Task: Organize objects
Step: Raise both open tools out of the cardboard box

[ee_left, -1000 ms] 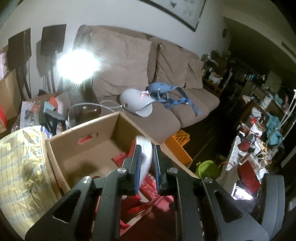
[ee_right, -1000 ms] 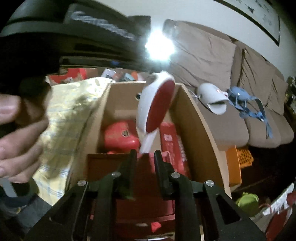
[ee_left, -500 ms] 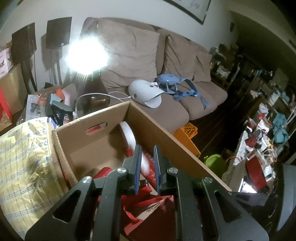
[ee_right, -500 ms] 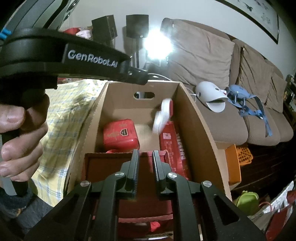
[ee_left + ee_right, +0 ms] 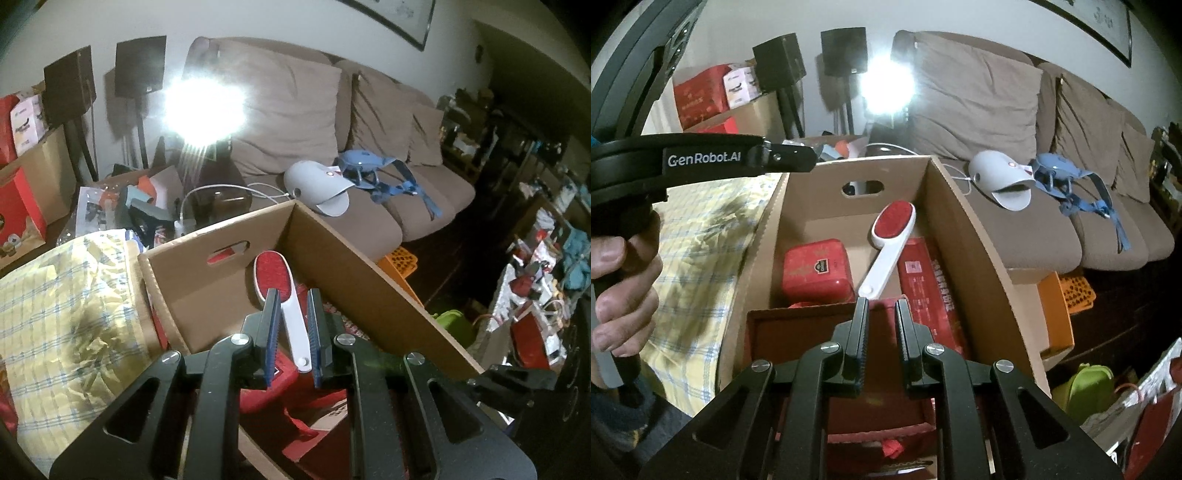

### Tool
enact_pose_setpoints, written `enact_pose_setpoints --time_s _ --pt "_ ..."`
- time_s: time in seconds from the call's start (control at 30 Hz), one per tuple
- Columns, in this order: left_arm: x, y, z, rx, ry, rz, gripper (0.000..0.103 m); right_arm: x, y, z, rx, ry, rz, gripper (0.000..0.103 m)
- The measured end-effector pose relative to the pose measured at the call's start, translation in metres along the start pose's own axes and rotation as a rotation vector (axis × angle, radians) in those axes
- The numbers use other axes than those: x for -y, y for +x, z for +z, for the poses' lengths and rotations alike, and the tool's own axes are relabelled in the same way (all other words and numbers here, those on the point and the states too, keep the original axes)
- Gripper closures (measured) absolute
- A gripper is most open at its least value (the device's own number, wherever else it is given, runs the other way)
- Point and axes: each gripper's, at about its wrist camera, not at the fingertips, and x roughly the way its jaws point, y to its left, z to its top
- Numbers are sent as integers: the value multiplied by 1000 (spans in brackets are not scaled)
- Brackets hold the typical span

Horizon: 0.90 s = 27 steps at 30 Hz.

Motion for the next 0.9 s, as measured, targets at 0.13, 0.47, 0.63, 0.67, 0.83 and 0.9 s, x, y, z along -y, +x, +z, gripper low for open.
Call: enact_pose_setpoints --time_s 0.13,0.47,0.63,0.67,0.83,0.9 --pt "-1 -3 -2 -2 9 15 83 2 -2 1 4 11 -6 90" --pt "-6 -8 -6 -6 23 29 70 3 -8 3 25 29 -20 85" --pt "-12 -12 -10 -6 18 43 63 1 -14 6 43 29 -22 79" --pt "-13 -14 -11 -1 16 50 56 0 -15 6 48 30 -23 75" --pt "-19 -16 -13 11 12 68 41 1 -21 8 82 40 -53 54" --pt "-21 -15 -13 8 4 69 40 3 -22 9 91 52 -63 48"
